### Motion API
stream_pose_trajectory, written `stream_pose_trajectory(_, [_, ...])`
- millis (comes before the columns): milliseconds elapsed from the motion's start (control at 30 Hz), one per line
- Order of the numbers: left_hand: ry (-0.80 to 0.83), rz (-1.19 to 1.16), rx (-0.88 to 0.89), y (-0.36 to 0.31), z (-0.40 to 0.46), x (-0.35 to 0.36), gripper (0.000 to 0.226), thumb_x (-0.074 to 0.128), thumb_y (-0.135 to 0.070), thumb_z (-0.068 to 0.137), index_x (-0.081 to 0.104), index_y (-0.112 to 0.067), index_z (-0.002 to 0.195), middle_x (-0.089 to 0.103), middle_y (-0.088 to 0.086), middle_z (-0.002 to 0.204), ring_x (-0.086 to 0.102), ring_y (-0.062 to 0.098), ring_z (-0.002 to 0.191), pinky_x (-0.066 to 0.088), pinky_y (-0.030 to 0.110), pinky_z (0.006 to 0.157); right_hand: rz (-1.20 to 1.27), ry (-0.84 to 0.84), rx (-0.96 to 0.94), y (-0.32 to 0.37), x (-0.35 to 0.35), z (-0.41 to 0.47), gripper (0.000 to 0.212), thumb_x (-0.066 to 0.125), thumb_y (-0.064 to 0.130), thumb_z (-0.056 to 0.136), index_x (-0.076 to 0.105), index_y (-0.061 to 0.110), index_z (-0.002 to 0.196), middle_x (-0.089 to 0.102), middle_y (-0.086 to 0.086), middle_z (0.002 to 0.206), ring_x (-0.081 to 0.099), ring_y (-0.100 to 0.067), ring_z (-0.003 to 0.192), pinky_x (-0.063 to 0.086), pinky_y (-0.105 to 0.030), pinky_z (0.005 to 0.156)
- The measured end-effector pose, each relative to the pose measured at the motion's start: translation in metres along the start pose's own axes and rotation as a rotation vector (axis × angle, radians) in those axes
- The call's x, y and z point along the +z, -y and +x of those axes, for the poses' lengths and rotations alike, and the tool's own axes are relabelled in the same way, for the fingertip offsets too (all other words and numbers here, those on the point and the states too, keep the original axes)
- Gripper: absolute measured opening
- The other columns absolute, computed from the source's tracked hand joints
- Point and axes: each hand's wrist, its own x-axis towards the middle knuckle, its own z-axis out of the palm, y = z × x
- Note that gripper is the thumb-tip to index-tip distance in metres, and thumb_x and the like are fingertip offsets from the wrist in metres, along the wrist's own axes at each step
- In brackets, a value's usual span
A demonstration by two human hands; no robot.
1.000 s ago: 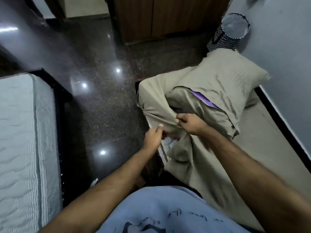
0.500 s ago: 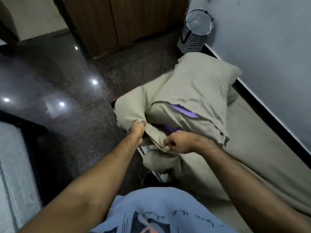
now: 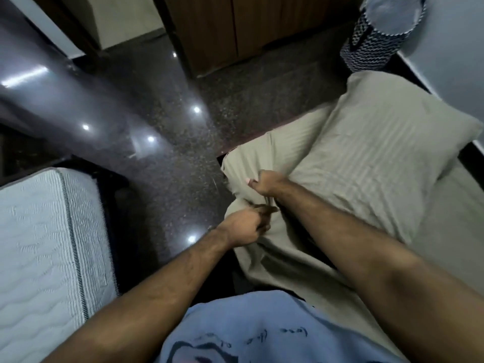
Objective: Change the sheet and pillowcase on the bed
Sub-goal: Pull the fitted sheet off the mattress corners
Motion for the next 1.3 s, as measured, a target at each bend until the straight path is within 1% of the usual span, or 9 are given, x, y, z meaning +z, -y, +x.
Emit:
stream_pose_trajectory(200, [0.067,0.012,0.215,-0.002,0.011,-0.011,0.039,0.041,-0.033,0.098,0.070,-0.007,0.100,0.060,0.005,0.136,0.057,0.028,0.124,0.048,0.039,0.101,-0.267,0.100,0.115,-0.003,0.022,0.040,0.051,0.056,0.038,0.098,0.051,0.011,0.140,0.051,-0.011,0.146,0.049,-0.032,0.134,0.043,-0.048,0.108])
stream_pose_trajectory(367, [0.076,0.021,0.221,0.014,0.012,-0.026,0.032,0.046,-0.032,0.100,0.070,-0.010,0.098,0.061,0.004,0.119,0.061,0.028,0.109,0.051,0.041,0.091,-0.100,-0.001,0.120,-0.004,0.006,0.044,0.040,0.046,0.024,0.099,0.053,0.009,0.136,0.054,-0.017,0.141,0.053,-0.034,0.130,0.044,-0.040,0.106])
stream_pose_trajectory(533, [-0.211,-0.573,-0.280,0.047,0.021,-0.041,0.019,0.057,-0.014,0.098,0.075,-0.007,0.095,0.074,0.014,0.101,0.068,0.027,0.097,0.052,0.039,0.087,0.082,-0.166,0.163,0.000,-0.049,0.027,0.031,0.044,0.021,0.100,0.061,0.009,0.124,0.063,-0.023,0.127,0.060,-0.038,0.119,0.047,-0.038,0.097])
stream_pose_trajectory(633, [-0.357,-0.890,-0.668,0.082,0.050,-0.057,0.029,0.055,-0.028,0.100,0.072,-0.016,0.080,0.073,0.011,0.083,0.070,0.027,0.078,0.055,0.036,0.074,0.140,-0.196,0.187,-0.008,-0.058,0.000,0.020,0.046,0.023,0.098,0.063,0.015,0.104,0.069,-0.022,0.113,0.064,-0.039,0.107,0.049,-0.039,0.087])
stream_pose_trajectory(800, [-0.185,-1.220,-0.703,0.085,0.092,-0.085,0.027,0.044,-0.034,0.107,0.056,-0.017,0.090,0.053,-0.002,0.074,0.049,0.008,0.050,0.032,0.015,0.039,0.290,-0.308,0.269,-0.004,-0.048,-0.049,0.020,0.049,0.032,0.099,0.054,0.016,0.087,0.071,-0.012,0.092,0.065,-0.035,0.095,0.052,-0.041,0.080])
stream_pose_trajectory(1000, [0.002,-1.309,-0.748,0.066,0.133,-0.089,0.055,0.054,-0.061,0.095,0.056,-0.014,0.124,0.067,0.012,0.114,0.066,0.027,0.090,0.052,0.028,0.047,0.301,-0.376,0.288,0.009,-0.018,-0.077,0.034,0.037,0.047,0.091,0.054,0.019,0.099,0.072,-0.012,0.098,0.066,-0.035,0.096,0.052,-0.043,0.079])
stream_pose_trajectory(1100, [0.151,-1.404,-0.758,0.052,0.141,-0.087,0.054,0.055,-0.062,0.094,0.069,-0.013,0.113,0.075,0.010,0.103,0.070,0.026,0.084,0.055,0.030,0.060,0.313,-0.392,0.302,0.009,-0.012,-0.081,0.023,0.037,0.045,0.091,0.047,0.024,0.087,0.070,-0.009,0.092,0.065,-0.032,0.090,0.051,-0.043,0.076])
stream_pose_trajectory(1233, [0.184,-1.376,-0.767,0.034,0.149,-0.080,0.027,0.058,-0.027,0.098,0.067,-0.011,0.079,0.069,0.006,0.061,0.063,0.019,0.045,0.047,0.023,0.036,0.316,-0.366,0.279,0.007,-0.012,-0.079,0.014,0.042,0.043,0.088,0.045,0.030,0.082,0.069,-0.005,0.085,0.066,-0.032,0.085,0.053,-0.044,0.071])
stream_pose_trajectory(1300, [0.125,-1.300,-0.751,0.033,0.152,-0.084,0.022,0.053,-0.016,0.095,0.067,-0.009,0.079,0.068,0.010,0.069,0.061,0.022,0.049,0.046,0.020,0.037,0.238,-0.324,0.248,0.008,-0.015,-0.076,0.019,0.045,0.041,0.088,0.052,0.024,0.089,0.070,-0.008,0.089,0.067,-0.034,0.087,0.054,-0.043,0.070])
